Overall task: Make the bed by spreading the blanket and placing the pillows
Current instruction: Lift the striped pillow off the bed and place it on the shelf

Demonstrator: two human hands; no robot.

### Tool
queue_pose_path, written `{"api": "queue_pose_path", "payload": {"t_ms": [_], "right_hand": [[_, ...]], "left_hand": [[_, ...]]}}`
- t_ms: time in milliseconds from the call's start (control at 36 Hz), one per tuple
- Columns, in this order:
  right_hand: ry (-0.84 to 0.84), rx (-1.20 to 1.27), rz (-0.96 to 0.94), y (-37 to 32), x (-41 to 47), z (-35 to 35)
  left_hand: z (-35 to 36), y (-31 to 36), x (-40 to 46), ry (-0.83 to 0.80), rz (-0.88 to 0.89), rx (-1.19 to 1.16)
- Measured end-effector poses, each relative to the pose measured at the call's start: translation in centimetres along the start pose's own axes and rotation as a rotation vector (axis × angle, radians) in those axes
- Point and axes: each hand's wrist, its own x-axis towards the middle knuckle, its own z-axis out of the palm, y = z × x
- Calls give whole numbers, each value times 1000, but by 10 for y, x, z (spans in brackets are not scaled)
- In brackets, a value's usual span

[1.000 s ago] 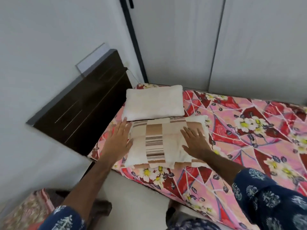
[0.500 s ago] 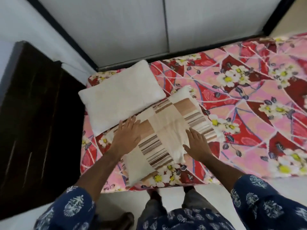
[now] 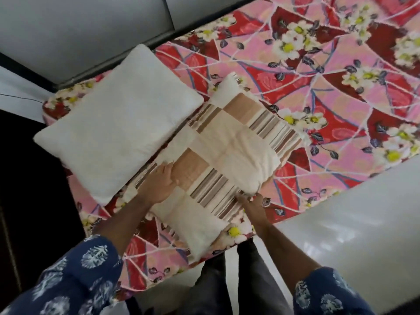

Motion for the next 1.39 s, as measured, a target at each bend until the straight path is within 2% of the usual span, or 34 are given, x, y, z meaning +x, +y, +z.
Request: {"api": "queue_pose_path", "payload": {"t_ms": [83, 139, 250, 417, 500, 583, 694, 861, 944, 1056, 1167, 1306, 1389], "right_hand": [[-39, 230, 140, 5, 7, 27], [-30, 310, 129, 8, 14, 38], [49, 249, -6, 2, 6, 39], [-136, 267, -1, -25, -14, -12], [-190, 238, 18, -33, -16, -65], [-140, 97, -15, -31, -13, -111], [-155, -123, -68, -30, -8, -129], [22, 15, -137, -38, 30, -121], [69, 76, -157, -51, 32, -109], [79, 138, -140, -60, 24, -106], [80, 58, -212, -61, 2, -115], [137, -30, -161, -43, -38, -139], [168, -27, -196, -40, -76, -153]], "left_hand": [[25, -4, 1, -29, 8, 26], [35, -2, 1, -23, -8, -1], [31, 2, -4, 41, -15, -26], [17, 4, -5, 166, 28, -85], [15, 10, 0, 136, 25, -159], [21, 20, 10, 38, 6, -365], [31, 48, 21, -64, -19, -598], [34, 80, 36, -139, 30, -864], [31, 87, 44, -194, -77, -948], [30, 88, 49, -110, -162, -923], [14, 108, 21, -34, -113, -880], [4, 110, -7, -113, -72, -862], [-18, 140, -38, -130, -12, -854]]}}
